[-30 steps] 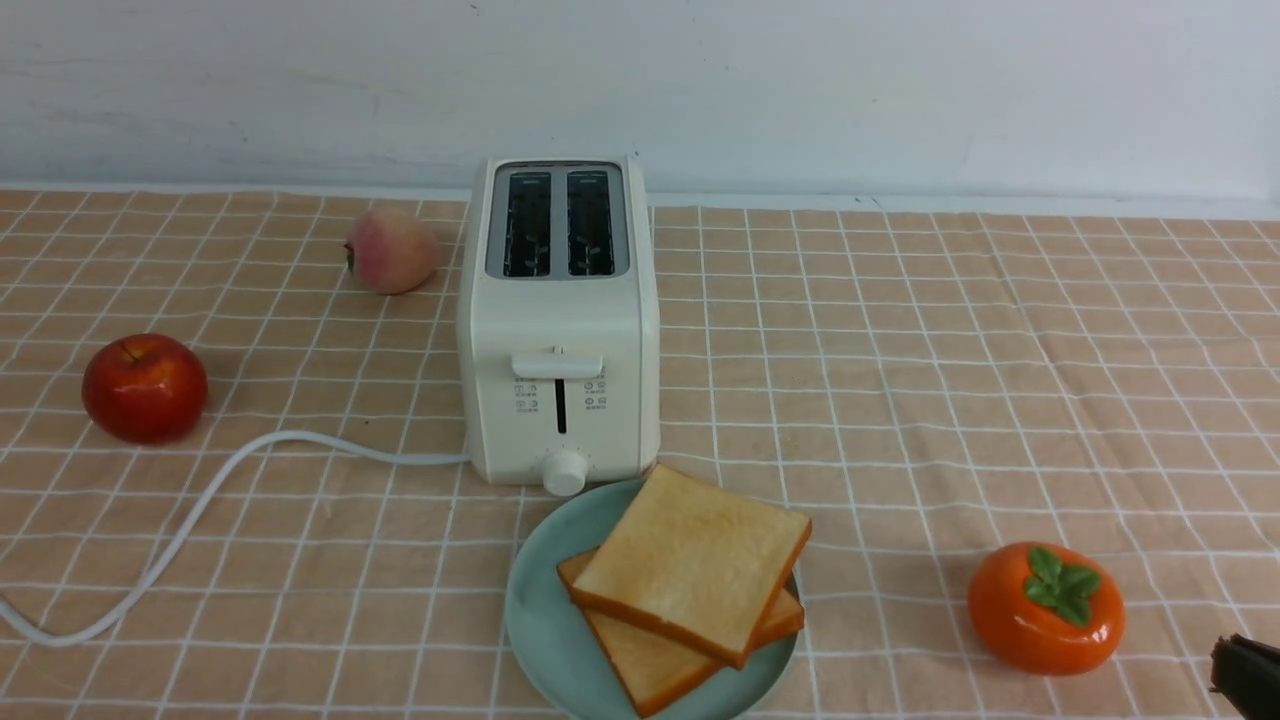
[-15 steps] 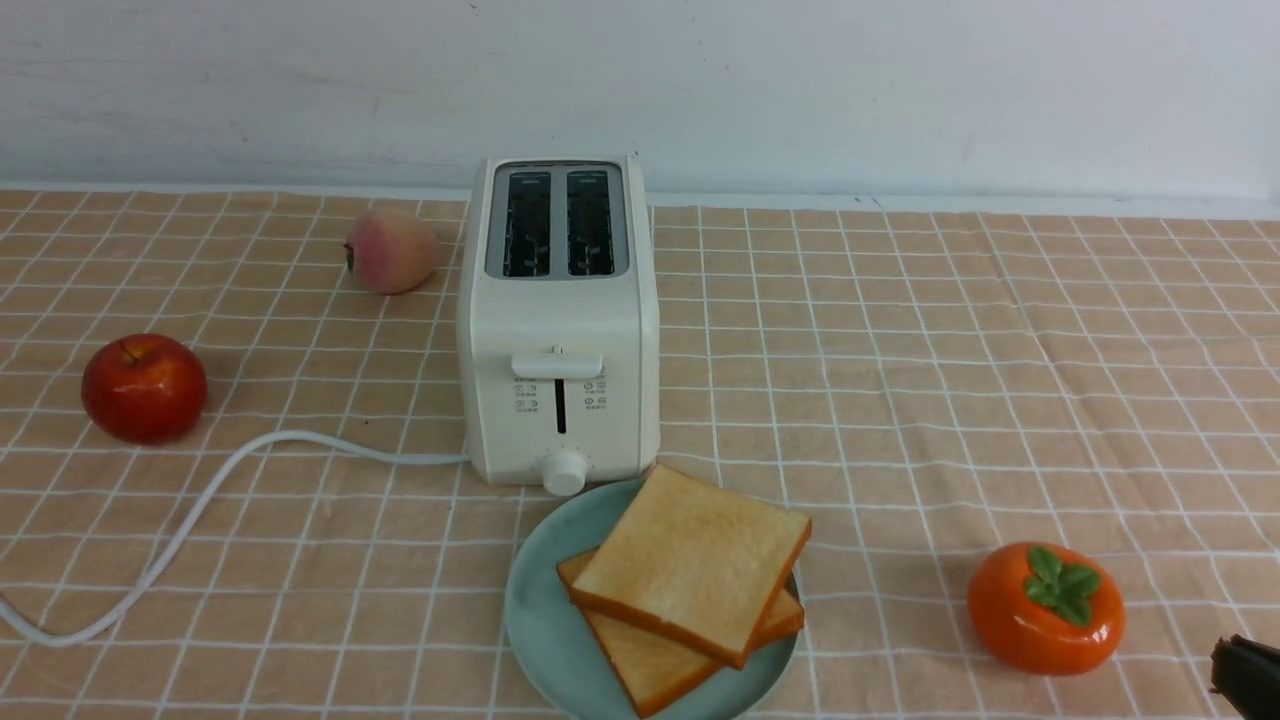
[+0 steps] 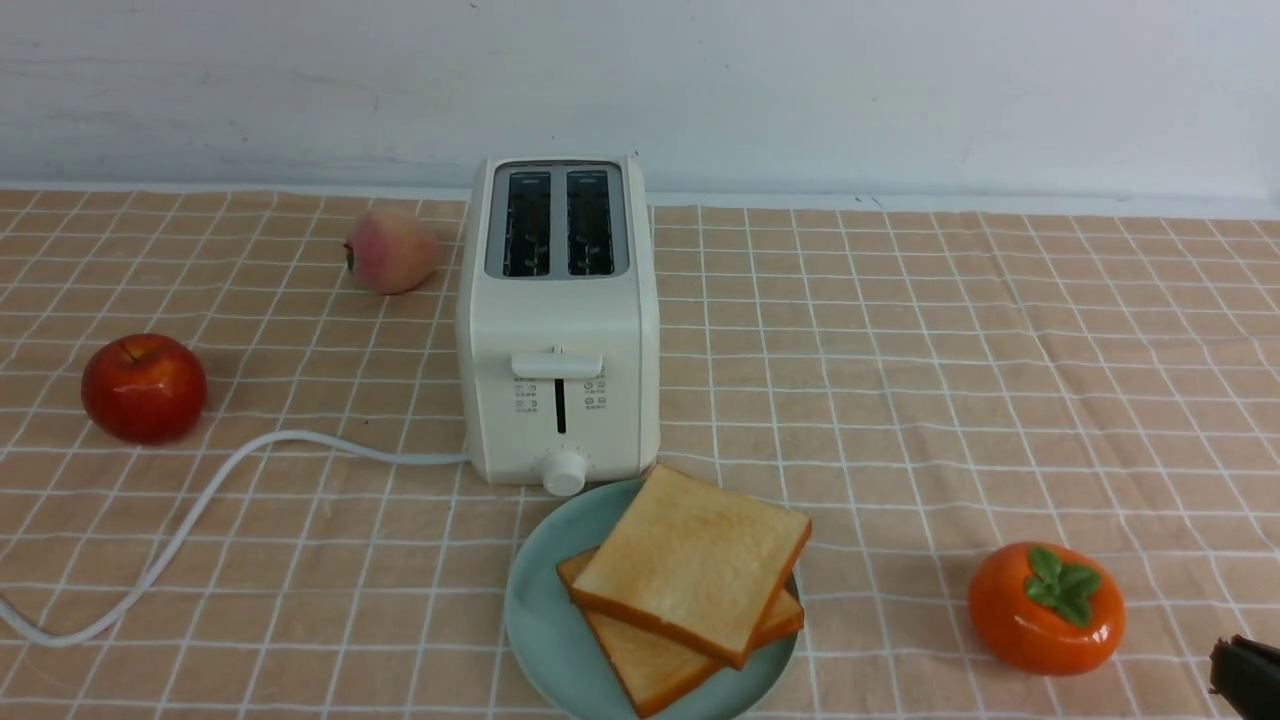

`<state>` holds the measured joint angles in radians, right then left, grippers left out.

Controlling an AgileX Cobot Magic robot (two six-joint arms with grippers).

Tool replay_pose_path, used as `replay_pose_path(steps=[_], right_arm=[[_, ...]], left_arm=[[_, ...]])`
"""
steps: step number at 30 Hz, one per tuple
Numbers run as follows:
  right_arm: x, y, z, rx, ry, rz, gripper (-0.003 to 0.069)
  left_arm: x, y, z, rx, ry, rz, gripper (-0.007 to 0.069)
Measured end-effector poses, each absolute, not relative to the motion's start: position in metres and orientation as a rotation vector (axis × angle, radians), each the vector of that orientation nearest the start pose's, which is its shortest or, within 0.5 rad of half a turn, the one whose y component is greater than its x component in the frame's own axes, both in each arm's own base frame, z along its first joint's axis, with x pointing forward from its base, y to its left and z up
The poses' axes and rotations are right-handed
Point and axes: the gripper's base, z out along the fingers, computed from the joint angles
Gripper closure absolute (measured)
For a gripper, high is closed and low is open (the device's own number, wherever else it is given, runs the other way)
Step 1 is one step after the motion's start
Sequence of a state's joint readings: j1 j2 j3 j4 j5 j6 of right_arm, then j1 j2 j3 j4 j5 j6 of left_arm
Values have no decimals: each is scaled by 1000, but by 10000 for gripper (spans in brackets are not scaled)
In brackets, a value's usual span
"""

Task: Take toasted bread from bread machine on light coffee tablecloth place on plate.

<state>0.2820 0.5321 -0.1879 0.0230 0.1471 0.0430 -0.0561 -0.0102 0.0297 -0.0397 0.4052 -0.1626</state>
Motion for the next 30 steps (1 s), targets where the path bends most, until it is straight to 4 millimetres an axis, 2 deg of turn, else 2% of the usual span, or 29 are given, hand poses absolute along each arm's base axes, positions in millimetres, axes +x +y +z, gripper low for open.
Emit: replay_pose_path(steps=[5, 13, 16, 18, 22, 24, 30], right_arm=[[102, 29, 222, -206, 1961, 225, 615], [77, 4, 243, -83, 1740, 9, 601], [65, -2, 245, -30, 1670, -50, 597], [62, -2, 239, -16, 1661, -58, 595], [58, -3, 192, -9, 1781, -64, 587], [55, -4, 176, 1, 1851, -63, 583], [52, -4, 174, 18, 1865, -68, 576]], left_arm=[[52, -4, 167, -126, 1908, -187, 607], [52, -4, 167, -127, 1908, -189, 596], [52, -4, 167, -127, 1908, -189, 593], [52, -4, 167, -127, 1908, -189, 592], [52, -4, 167, -127, 1908, -189, 589], [52, -4, 167, -127, 1908, -189, 588], [52, -4, 167, -127, 1909, -189, 587]])
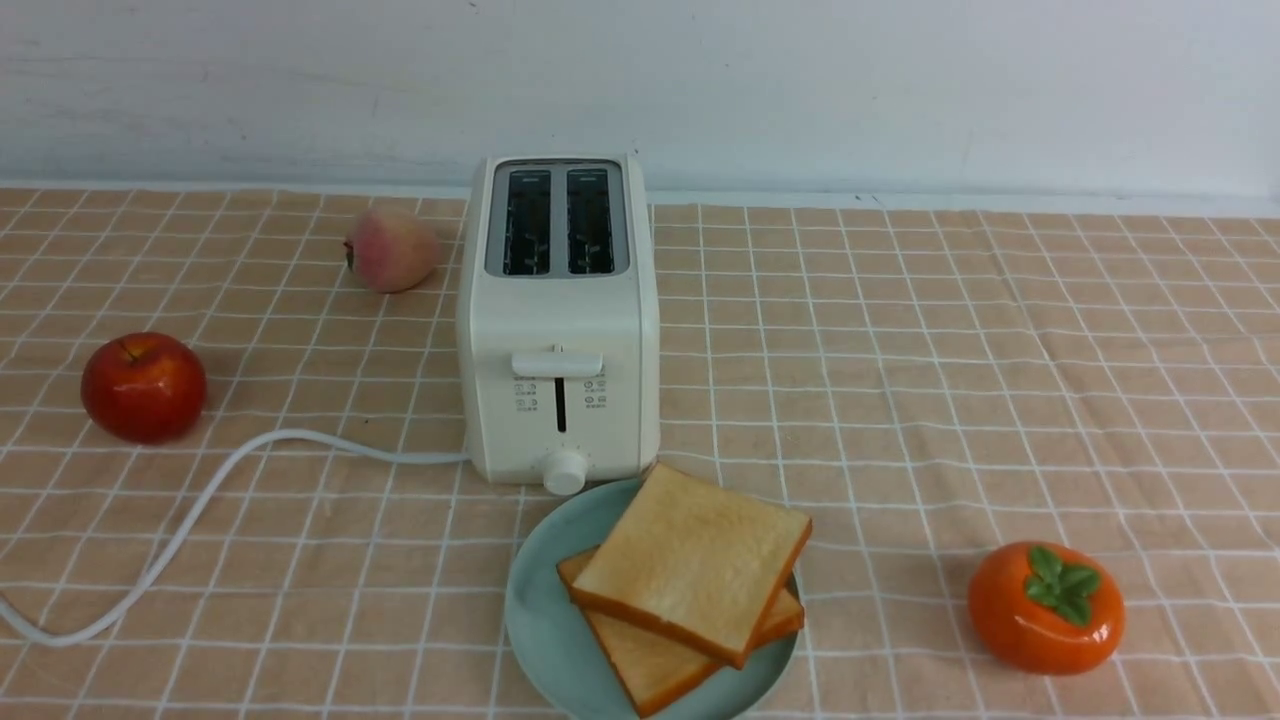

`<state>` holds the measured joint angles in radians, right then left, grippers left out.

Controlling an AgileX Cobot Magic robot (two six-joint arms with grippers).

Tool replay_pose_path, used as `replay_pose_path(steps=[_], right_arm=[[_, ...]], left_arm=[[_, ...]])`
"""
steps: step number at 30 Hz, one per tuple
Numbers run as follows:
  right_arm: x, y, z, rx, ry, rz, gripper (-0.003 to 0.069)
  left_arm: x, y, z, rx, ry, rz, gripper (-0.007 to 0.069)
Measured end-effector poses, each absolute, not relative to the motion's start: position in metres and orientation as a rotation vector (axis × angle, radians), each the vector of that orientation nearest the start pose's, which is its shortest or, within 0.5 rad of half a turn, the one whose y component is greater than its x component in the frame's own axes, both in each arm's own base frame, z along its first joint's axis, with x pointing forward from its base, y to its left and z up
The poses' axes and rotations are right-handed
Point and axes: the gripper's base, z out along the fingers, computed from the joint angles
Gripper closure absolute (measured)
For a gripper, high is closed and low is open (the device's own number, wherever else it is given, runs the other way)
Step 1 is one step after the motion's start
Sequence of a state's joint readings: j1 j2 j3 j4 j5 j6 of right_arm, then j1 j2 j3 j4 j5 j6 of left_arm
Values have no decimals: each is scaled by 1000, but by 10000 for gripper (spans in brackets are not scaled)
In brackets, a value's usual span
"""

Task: Take toasted bread from bread machine on light coffee tablecloth place on plate.

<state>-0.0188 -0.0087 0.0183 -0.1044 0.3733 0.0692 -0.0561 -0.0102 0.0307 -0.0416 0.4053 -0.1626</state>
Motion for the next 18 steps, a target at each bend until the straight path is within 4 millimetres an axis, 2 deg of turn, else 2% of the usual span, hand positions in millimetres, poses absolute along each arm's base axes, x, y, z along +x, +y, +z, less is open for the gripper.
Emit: replay_pose_path(steps=[18], right_arm=[[52, -5, 174, 46, 1867, -77, 554]], left_arm=[[52, -4, 167, -127, 1908, -189, 573]])
